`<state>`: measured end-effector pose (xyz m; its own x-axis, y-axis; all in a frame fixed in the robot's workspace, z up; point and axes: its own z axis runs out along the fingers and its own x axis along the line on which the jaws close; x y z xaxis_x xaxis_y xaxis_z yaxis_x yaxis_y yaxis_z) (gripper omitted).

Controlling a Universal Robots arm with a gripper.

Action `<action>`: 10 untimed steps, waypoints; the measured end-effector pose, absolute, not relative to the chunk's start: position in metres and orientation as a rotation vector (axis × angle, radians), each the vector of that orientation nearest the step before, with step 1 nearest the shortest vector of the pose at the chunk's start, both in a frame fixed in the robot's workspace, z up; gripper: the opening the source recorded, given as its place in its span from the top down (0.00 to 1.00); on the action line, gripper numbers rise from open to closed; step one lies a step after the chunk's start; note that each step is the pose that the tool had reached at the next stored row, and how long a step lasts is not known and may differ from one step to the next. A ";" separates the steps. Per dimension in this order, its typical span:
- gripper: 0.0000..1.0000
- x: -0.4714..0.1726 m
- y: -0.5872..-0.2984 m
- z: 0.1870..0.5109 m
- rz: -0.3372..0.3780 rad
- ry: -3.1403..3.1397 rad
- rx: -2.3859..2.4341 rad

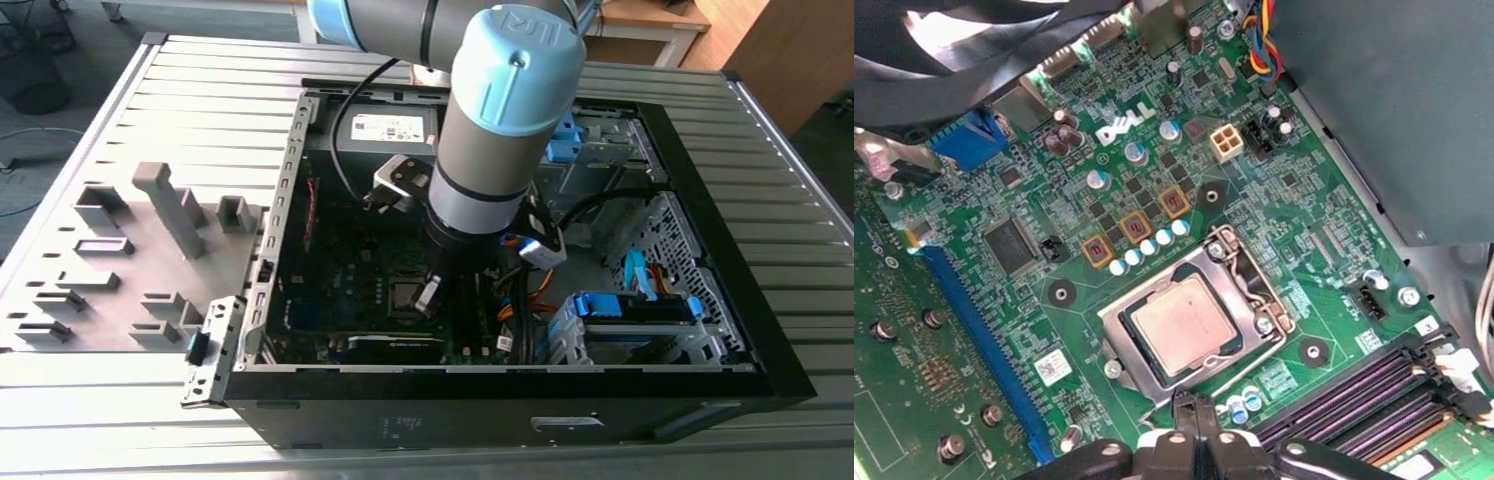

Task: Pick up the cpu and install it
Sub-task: 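Install the first cpu locking lever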

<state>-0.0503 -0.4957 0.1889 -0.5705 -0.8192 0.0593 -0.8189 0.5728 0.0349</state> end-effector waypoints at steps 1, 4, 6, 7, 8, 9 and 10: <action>0.89 -0.050 -0.496 0.189 -0.008 -2.725 1.421; 0.89 -0.050 -0.496 0.191 -0.013 -2.727 1.422; 0.89 -0.050 -0.496 0.194 -0.012 -2.727 1.421; 0.89 -0.050 -0.496 0.196 -0.012 -2.727 1.421; 0.89 -0.050 -0.496 0.197 -0.012 -2.727 1.420; 0.89 -0.050 -0.496 0.197 -0.012 -2.728 1.420; 0.89 -0.050 -0.496 0.197 -0.012 -2.727 1.420</action>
<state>-0.0502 -0.4958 0.1968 -0.5717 -0.8186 0.0554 -0.8180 0.5739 0.0376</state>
